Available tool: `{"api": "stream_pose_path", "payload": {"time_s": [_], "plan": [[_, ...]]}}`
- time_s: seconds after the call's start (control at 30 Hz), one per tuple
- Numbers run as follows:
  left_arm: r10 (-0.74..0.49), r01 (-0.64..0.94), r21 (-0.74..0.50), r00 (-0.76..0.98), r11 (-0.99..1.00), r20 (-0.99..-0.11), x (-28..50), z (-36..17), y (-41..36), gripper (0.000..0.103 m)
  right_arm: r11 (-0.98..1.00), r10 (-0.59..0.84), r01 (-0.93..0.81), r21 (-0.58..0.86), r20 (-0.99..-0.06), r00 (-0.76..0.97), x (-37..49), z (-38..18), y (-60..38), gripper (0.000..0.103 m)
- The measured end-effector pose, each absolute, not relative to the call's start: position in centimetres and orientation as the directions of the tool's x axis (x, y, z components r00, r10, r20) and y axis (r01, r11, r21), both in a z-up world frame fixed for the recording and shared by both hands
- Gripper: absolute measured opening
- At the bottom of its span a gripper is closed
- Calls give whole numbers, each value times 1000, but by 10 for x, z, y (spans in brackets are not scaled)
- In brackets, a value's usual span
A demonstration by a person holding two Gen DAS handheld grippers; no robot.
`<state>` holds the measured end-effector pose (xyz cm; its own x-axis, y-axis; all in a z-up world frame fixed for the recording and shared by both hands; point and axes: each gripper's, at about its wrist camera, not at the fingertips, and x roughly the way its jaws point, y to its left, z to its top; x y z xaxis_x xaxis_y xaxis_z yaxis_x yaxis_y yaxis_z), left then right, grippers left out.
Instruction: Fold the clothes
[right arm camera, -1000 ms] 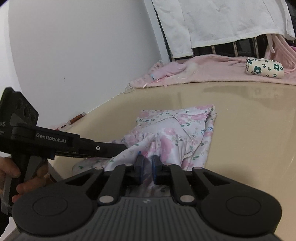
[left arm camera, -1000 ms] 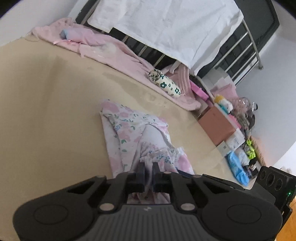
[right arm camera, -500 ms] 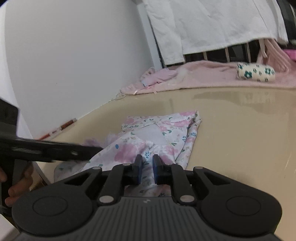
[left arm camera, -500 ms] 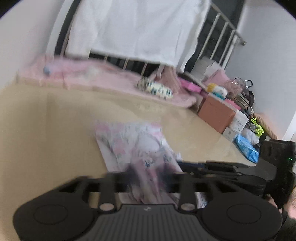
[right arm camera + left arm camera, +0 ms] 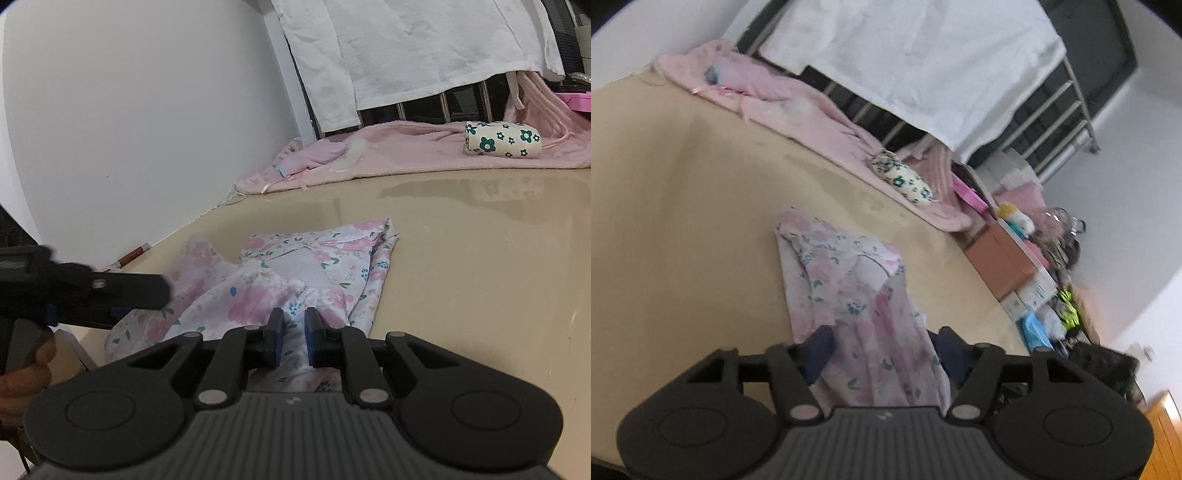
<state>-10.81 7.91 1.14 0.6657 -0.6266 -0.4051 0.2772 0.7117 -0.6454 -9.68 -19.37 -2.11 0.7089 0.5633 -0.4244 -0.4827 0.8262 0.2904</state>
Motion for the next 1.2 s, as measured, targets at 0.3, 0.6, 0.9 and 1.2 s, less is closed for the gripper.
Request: {"api": "stream_pose_path", "payload": {"time_s": [0.3, 0.6, 0.9, 1.2], "plan": [[-657, 122, -791, 640, 600, -399, -93, -19, 103, 5, 825, 566, -482, 296, -420, 710, -95, -23, -194, 13], [-688, 116, -838, 636, 532, -349, -89, -28, 114, 13, 801, 571, -588, 108, -431, 699, -98, -17, -158, 13], [-631, 524, -373, 721, 766, -284, -135, 65, 105, 42, 803, 556, -592, 64, -438, 707, -97, -19, -149, 13], [-767, 745, -295, 426, 598, -480, -106, 24, 64, 45, 752, 645, -629, 197, -414, 642, -90, 3, -180, 35]]}}
